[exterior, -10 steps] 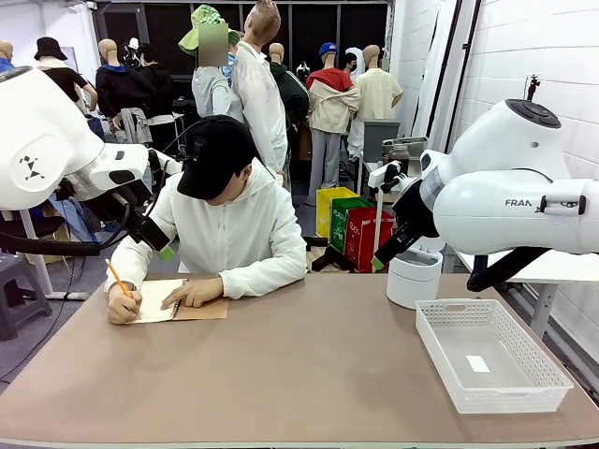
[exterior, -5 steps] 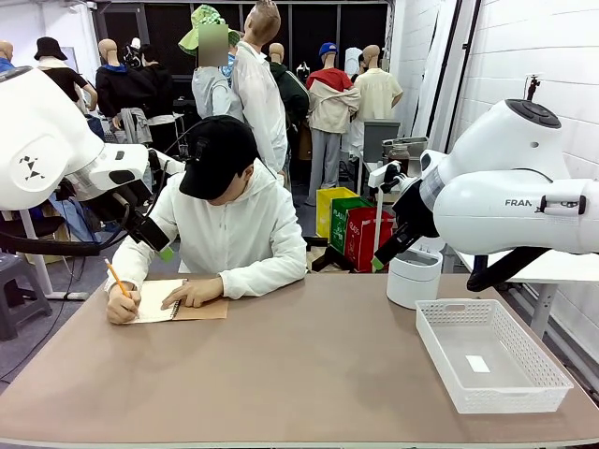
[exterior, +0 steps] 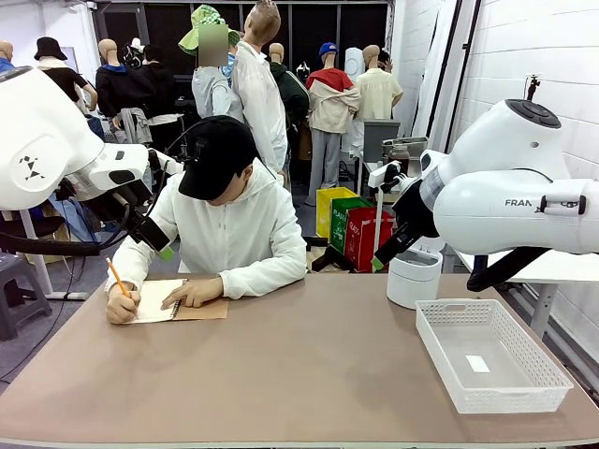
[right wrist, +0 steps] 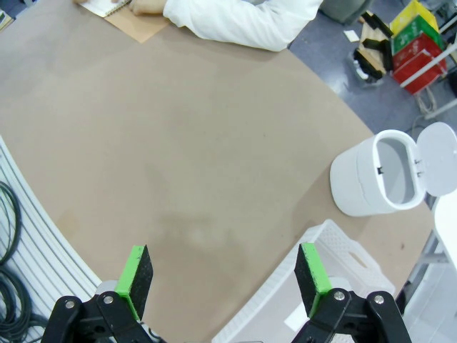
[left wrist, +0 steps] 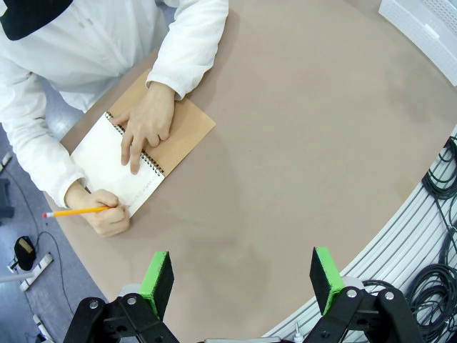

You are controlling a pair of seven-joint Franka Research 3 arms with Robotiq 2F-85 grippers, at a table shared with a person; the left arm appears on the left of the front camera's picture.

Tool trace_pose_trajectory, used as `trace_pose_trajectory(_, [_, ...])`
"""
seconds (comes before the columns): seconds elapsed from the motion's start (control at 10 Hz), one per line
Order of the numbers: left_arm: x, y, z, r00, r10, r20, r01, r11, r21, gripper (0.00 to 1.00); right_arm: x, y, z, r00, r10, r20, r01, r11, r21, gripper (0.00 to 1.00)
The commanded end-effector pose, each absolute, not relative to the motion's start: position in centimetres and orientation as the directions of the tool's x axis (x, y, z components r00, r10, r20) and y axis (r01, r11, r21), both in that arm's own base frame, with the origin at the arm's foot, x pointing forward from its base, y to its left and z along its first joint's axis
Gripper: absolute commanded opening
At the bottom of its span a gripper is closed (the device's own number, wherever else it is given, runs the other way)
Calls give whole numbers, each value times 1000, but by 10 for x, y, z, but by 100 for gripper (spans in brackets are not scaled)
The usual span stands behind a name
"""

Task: Sort the paper based on its condition.
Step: If a person hands you a paper, place it in the Organizing basket , and if it's crumpled, put it in the Trash can.

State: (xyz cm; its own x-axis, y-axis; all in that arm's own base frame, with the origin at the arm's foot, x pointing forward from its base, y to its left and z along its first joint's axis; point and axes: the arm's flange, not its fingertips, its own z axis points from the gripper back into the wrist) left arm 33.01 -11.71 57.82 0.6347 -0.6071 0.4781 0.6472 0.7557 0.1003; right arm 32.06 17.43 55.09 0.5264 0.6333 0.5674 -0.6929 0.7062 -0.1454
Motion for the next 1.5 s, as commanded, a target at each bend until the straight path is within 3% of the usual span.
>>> trace_pose_trajectory(0.0, [329,-117,579,627,-612,483,660,746,89,100,321,174,551,526,633,568,-695,705,-142,100])
trace_pose_trajectory(1.4, [329,-117,579,627,-612,483,660,746,89,100,321,174,551,526,633,568,-695,705,-142,100])
